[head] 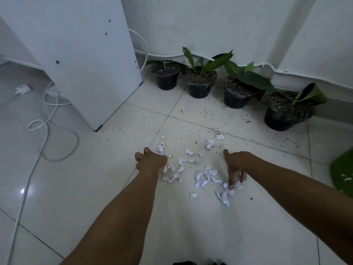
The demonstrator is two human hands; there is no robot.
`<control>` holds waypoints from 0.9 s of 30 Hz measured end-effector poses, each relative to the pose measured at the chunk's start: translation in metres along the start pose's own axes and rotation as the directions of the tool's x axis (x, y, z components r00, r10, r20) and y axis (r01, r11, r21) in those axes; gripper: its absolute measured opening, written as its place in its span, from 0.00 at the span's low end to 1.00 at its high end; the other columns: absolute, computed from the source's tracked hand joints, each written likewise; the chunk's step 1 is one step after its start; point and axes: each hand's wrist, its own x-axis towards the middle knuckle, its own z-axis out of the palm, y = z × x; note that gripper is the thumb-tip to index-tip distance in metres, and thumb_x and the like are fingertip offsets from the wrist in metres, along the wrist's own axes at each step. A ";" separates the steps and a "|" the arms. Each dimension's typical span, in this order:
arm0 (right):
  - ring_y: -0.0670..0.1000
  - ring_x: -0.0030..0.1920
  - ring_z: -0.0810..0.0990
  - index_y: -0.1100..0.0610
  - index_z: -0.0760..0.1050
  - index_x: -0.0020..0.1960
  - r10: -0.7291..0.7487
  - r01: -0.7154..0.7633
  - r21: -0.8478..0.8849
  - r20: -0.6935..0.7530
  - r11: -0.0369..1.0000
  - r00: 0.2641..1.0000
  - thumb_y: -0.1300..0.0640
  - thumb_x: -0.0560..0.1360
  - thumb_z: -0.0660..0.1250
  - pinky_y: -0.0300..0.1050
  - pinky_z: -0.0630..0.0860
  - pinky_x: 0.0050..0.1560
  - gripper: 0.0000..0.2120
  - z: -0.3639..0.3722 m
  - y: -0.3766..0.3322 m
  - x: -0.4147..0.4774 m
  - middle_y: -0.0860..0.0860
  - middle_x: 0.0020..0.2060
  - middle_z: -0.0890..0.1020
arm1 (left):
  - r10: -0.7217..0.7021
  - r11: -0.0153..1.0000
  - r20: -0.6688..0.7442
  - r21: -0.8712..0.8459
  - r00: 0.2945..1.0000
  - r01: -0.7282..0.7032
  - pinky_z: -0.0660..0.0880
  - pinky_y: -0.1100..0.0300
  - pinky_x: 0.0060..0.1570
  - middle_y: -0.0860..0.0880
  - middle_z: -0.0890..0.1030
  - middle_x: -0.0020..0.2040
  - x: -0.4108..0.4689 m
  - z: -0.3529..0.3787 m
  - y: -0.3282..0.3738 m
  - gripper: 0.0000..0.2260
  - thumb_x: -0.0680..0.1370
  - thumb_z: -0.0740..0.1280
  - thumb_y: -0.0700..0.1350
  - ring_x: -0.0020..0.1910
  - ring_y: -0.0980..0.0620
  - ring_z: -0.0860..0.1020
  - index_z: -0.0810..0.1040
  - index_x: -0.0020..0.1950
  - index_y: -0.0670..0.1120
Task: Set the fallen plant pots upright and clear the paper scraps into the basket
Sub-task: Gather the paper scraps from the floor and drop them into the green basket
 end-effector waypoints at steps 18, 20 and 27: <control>0.43 0.29 0.69 0.45 0.62 0.40 -0.618 0.619 -0.164 -0.440 0.768 0.651 0.21 0.48 0.73 0.36 0.62 0.28 0.37 0.037 0.010 0.006 0.43 0.29 0.71 | 0.646 0.708 0.000 0.374 0.763 -0.600 0.74 0.52 0.45 0.46 0.71 0.59 0.000 -0.010 -0.028 0.24 0.72 0.68 0.54 0.50 0.42 0.79 0.67 0.65 0.50; 0.45 0.26 0.68 0.50 0.62 0.34 -0.649 0.619 -0.205 -0.330 0.758 0.686 0.25 0.48 0.76 0.37 0.62 0.24 0.37 0.054 0.014 0.009 0.44 0.25 0.69 | 0.669 0.682 0.063 0.345 0.741 -0.645 0.72 0.54 0.42 0.47 0.71 0.56 -0.002 -0.006 -0.038 0.22 0.70 0.69 0.50 0.44 0.43 0.77 0.67 0.61 0.49; 0.53 0.24 0.82 0.54 0.62 0.31 -0.539 0.664 0.284 -0.409 0.692 0.736 0.52 0.57 0.85 0.40 0.73 0.22 0.29 0.051 -0.007 0.032 0.55 0.27 0.76 | 0.660 0.745 -0.012 0.138 0.751 -0.653 0.74 0.50 0.41 0.46 0.72 0.51 -0.003 0.010 -0.018 0.19 0.67 0.68 0.39 0.41 0.42 0.74 0.68 0.56 0.44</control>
